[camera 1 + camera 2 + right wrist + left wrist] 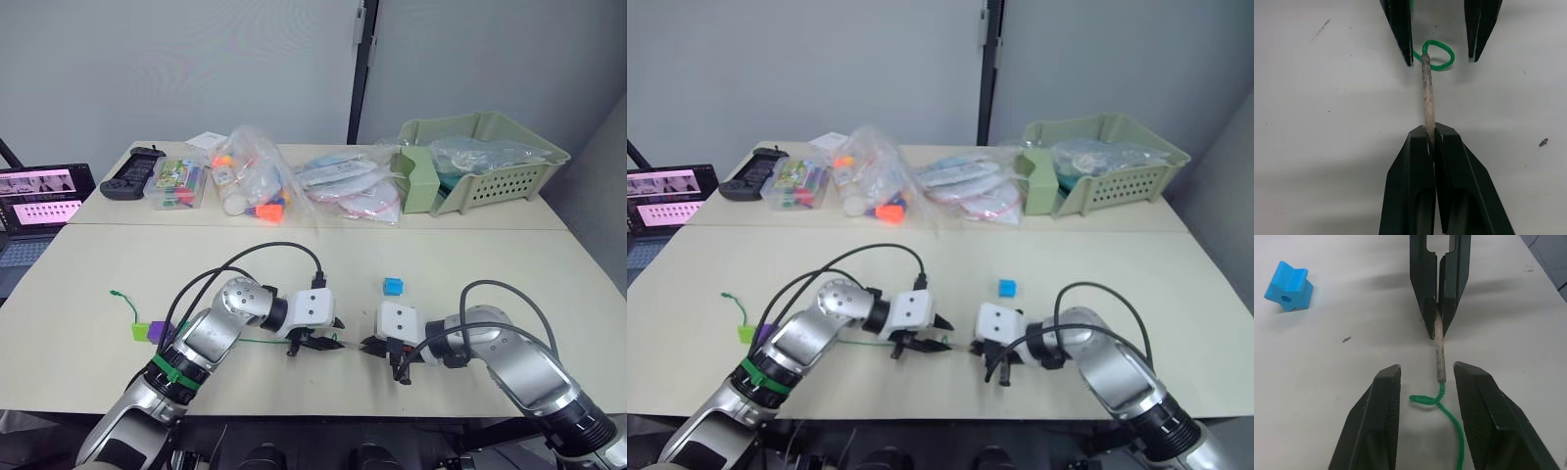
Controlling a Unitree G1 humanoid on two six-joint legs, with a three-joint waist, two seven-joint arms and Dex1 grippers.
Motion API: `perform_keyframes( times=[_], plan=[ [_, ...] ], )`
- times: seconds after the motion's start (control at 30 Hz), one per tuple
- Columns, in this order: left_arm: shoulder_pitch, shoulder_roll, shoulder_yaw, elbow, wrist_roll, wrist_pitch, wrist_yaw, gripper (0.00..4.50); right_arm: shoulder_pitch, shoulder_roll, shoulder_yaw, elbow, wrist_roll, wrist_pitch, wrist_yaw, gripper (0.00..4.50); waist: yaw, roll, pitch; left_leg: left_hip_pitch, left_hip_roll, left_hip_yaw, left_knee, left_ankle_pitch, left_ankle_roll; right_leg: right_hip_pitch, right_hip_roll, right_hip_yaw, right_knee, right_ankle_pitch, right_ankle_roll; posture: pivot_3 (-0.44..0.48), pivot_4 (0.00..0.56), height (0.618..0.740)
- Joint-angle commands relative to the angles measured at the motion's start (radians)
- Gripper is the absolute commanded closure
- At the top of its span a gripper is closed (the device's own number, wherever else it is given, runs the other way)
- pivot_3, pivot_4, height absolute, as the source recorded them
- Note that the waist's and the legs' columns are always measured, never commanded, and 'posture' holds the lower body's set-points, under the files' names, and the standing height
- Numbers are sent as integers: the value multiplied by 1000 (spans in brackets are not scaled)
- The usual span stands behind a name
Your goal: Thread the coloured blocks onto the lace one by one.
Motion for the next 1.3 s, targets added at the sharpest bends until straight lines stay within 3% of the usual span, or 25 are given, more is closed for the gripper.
perform_keyframes(
  times=[0.03, 0.17, 0.27, 0.37, 0.87, 0.97, 1.2, 1.23, 1.3],
  plan=[
    [0, 0, -5, -20, -2, 0, -7, 2675, 0, -10, -22, -35, 7, 0, -3, 4500, 0, 0, 0, 0, 0, 0, 0, 0, 0, 0, 0, 0, 0, 0, 0, 0, 150, 740],
    [2, -6, -8, -3, -1, -9, -3, 2675, 0, -9, -22, -37, 8, 3, -3, 4500, 0, 0, 0, 0, 0, 0, 0, 0, 0, 0, 0, 0, 0, 0, 0, 0, 150, 740],
    [3, -9, -7, 8, -2, -13, -2, 3392, 2, -10, -23, -38, 8, 3, -4, 4500, 0, 0, 0, 0, 0, 0, 0, 0, 0, 0, 0, 0, 0, 0, 0, 0, 150, 740],
    [2, -12, -8, 20, 1, -19, -1, 4406, 4, -11, -24, -39, 8, 3, -5, 4500, 0, 0, 0, 0, 0, 0, 0, 0, 0, 0, 0, 0, 0, 0, 0, 0, 150, 740],
    [-11, -15, 0, 31, -4, -21, -3, 4477, 33, -3, -31, -38, 5, 8, -33, 4500, 0, 0, 0, 0, 0, 0, 0, 0, 0, 0, 0, 0, 0, 0, 0, 0, 150, 740],
    [-21, 0, -9, 23, 8, -5, -15, 4500, 57, -17, -59, -51, 24, 23, -34, 3519, 0, 0, 0, 0, 0, 0, 0, 0, 0, 0, 0, 0, 0, 0, 0, 0, 150, 740],
    [-32, 23, -10, 10, 19, 13, -16, 4500, 110, 11, -331, -62, 135, 153, -155, 1030, 2, 0, 0, 0, 0, 0, 0, 0, 0, 1, 0, 0, 0, 0, 0, 0, 150, 740],
    [-30, 25, -9, 9, 19, 13, -16, 4500, 113, 32, -361, -65, 147, 175, -187, 776, 2, 0, 0, 0, 0, 0, 0, 0, 0, 0, 0, 0, 0, 0, 0, 0, 150, 740],
    [-25, 29, -7, 6, 19, 12, -16, 4500, 115, 102, -421, -72, 156, 212, -286, 776, -1, 0, 0, 0, 0, -1, 0, 0, 0, 0, 0, 0, 0, 0, 0, 0, 150, 740]
  ],
)
